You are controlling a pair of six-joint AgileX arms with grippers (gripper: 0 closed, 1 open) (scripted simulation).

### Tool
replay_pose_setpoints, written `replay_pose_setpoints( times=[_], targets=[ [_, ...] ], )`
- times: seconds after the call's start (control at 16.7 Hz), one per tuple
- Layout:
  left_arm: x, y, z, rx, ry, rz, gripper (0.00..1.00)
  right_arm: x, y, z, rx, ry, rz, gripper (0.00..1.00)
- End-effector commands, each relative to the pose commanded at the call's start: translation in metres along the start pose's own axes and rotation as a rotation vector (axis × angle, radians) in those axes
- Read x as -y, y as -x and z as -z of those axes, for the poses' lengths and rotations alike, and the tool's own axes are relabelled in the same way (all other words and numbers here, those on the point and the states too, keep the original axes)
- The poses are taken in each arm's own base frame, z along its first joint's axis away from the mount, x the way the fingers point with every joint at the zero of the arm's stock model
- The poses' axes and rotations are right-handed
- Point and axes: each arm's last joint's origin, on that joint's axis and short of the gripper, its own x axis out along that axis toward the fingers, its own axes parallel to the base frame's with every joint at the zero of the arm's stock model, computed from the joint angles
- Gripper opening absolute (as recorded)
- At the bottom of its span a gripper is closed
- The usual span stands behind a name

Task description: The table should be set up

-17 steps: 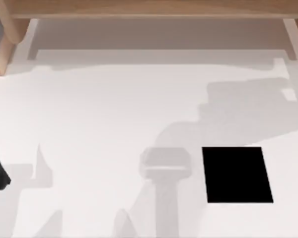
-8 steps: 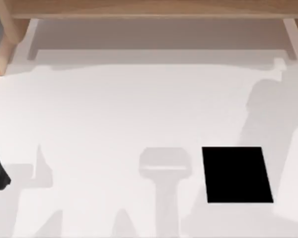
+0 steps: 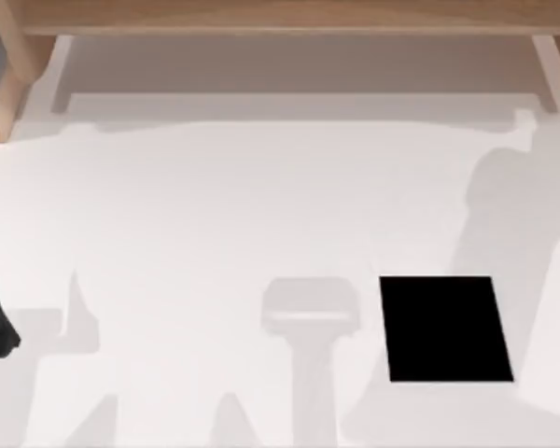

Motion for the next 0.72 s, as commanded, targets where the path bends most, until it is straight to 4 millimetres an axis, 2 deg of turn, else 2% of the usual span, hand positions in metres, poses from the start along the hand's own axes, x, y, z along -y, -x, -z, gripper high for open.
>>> replay_pose_setpoints(
  times=[0.72],
  targets=[
    [0.0,0.0,0.0,0.0,0.0,0.0,1.0,0.0025,-0.0019,0.0032,-0.005,0.0,-0.01,1.0]
  ],
)
